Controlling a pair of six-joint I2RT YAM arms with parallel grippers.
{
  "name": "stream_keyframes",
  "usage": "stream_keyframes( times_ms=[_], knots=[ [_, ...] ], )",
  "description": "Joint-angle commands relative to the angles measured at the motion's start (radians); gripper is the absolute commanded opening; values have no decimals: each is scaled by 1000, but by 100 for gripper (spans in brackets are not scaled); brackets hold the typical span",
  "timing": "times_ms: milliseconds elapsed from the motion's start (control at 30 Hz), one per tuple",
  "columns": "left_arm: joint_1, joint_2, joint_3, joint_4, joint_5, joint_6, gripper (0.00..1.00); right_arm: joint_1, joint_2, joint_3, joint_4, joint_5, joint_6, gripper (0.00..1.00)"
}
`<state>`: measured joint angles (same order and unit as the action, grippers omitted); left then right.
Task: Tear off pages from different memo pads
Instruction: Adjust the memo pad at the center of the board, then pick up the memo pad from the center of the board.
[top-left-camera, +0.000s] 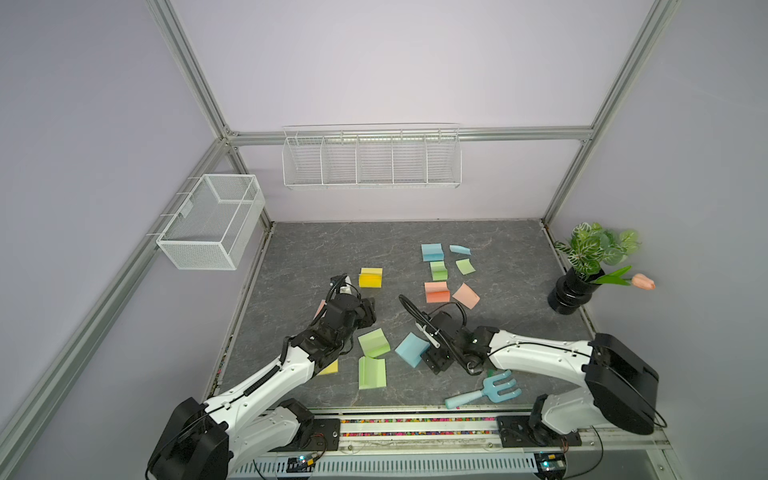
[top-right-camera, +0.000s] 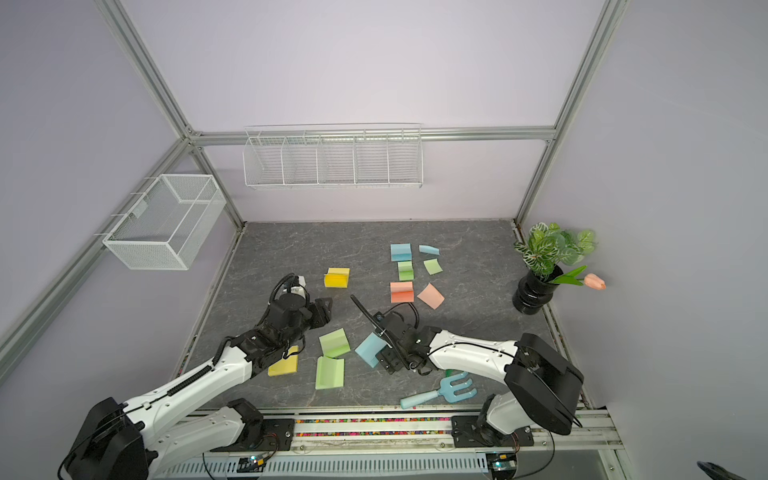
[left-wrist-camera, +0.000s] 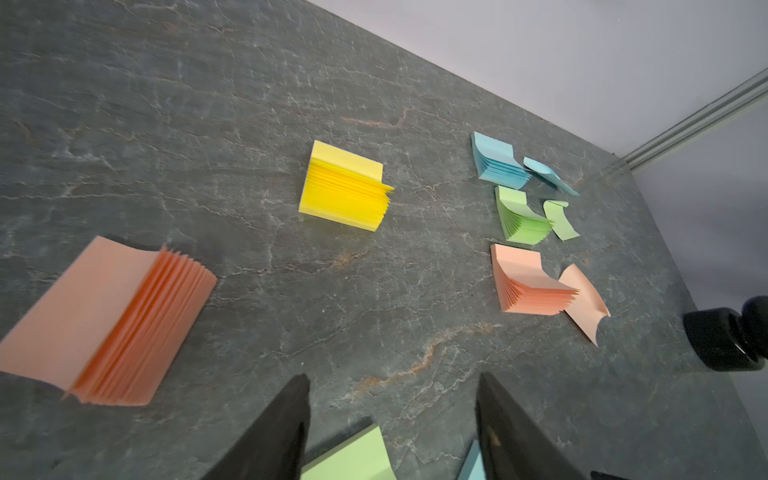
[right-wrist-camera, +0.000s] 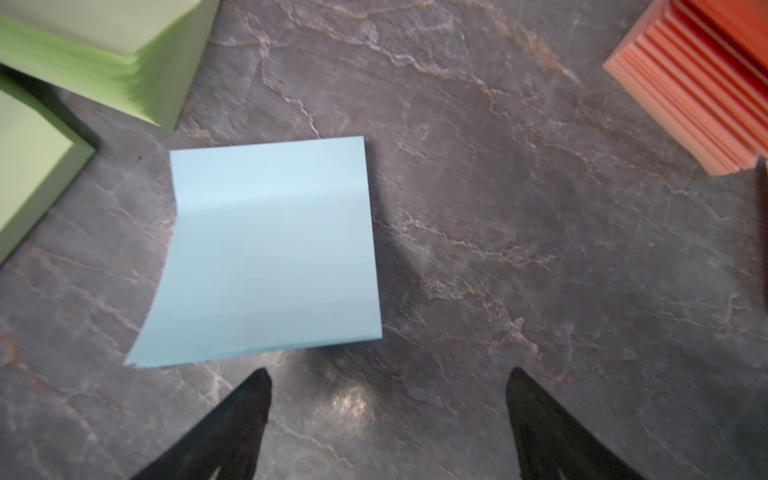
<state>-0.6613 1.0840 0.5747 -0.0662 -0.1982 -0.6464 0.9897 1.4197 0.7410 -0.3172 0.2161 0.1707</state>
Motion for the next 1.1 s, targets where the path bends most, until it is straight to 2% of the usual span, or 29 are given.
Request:
stream_keyframes(
  times_ms=[0, 133, 200, 333, 400, 800, 1067],
  knots=[
    [0, 47, 54, -19, 126, -33, 62, -10, -73, -22, -29, -31, -7, 89],
    [-16, 130, 65, -45, 289, -50, 59, -34, -156, -30, -47, -19, -1, 89],
    [-58, 162, 73, -69, 331, -33, 59, -43, -182, -33, -46, -13, 8, 89],
    [-175, 203, 102, -140, 286, 33, 58, -61, -195, -61, 4, -12, 39, 89],
    [-197, 207, 91, -144, 264, 35, 58, -68, -184, -79, 37, -17, 59, 89],
    [-203, 165, 40, -70, 264, 22, 58, -80, -2, -58, 118, -48, 108, 89],
    [-202, 156, 42, -87, 233, 22, 58, -80, 14, -22, 85, -64, 110, 89]
  ],
)
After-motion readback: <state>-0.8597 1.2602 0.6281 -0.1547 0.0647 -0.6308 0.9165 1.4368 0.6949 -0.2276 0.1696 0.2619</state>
